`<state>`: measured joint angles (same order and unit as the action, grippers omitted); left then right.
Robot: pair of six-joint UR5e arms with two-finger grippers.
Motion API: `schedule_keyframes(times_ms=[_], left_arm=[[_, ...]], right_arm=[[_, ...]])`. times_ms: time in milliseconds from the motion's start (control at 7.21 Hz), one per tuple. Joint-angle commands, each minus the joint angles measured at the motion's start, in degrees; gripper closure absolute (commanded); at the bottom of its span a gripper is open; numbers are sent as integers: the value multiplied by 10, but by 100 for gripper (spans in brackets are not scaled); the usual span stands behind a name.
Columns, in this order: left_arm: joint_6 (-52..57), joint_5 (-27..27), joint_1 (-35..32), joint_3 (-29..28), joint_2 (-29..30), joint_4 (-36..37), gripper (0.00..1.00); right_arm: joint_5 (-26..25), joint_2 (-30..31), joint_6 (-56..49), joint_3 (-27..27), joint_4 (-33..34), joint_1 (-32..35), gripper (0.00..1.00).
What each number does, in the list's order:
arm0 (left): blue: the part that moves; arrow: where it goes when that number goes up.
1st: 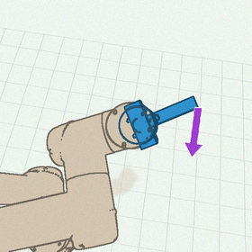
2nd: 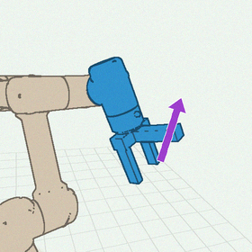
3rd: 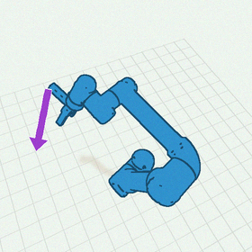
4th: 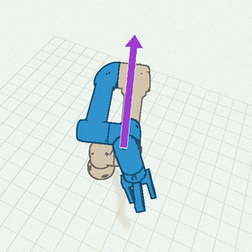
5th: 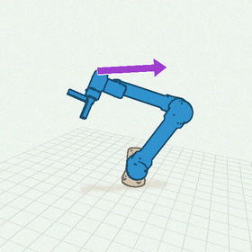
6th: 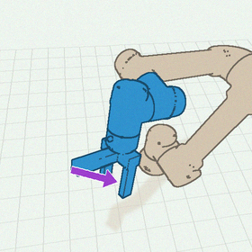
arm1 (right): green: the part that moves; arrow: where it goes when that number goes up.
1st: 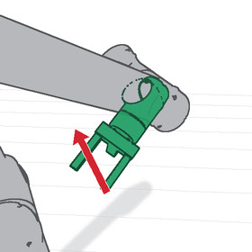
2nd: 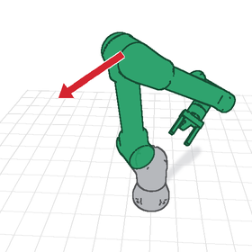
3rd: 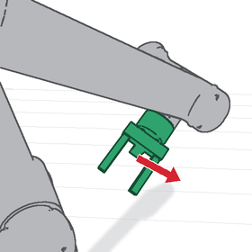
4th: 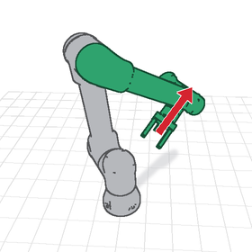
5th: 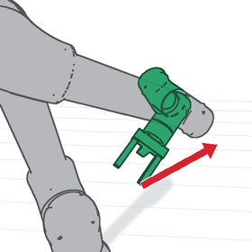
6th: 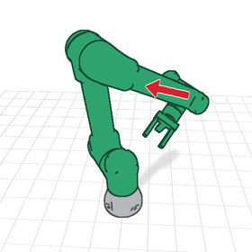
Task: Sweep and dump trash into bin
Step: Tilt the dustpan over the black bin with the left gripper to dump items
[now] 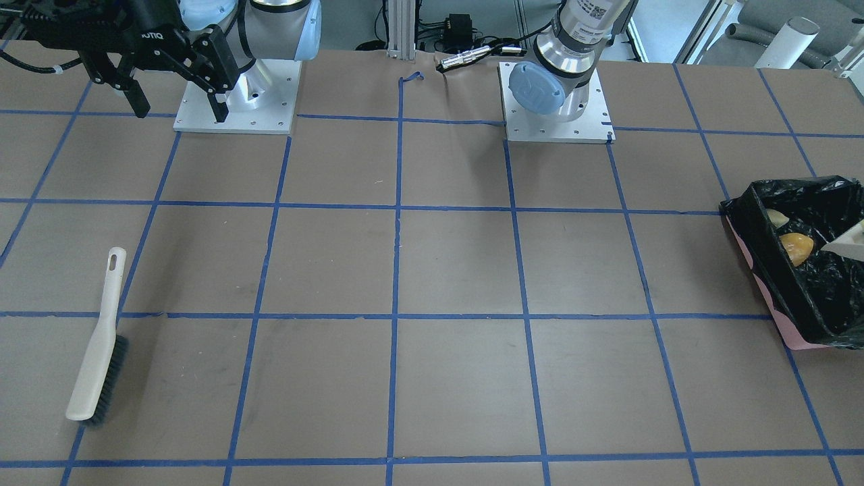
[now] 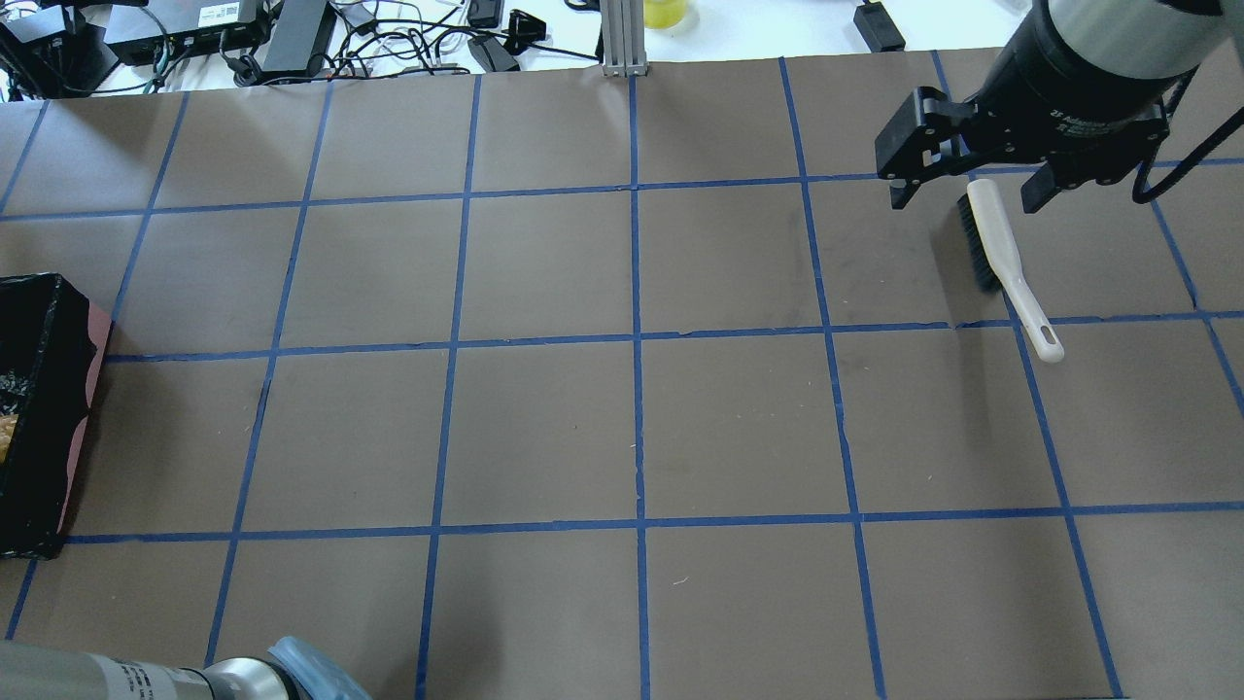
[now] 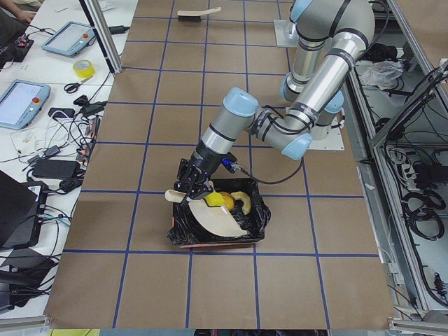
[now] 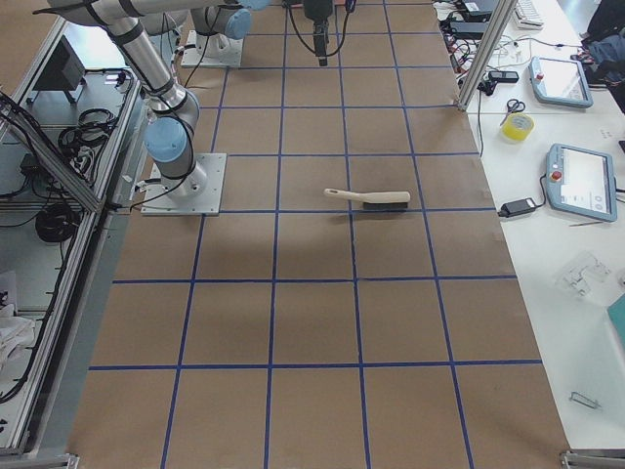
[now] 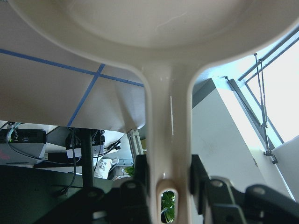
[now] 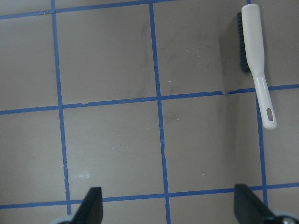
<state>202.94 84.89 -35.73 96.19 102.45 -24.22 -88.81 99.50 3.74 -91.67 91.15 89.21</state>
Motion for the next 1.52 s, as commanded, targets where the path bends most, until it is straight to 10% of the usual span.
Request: schedule_keyframes(times_ms=[0,1386], left_arm=[[1,1,22,34,-15,17,100],[-6,9,34,175,-83,244,100]], right_arm=[[0,0,2,0,0,0,0],[1,0,0,0,-1,0,0]])
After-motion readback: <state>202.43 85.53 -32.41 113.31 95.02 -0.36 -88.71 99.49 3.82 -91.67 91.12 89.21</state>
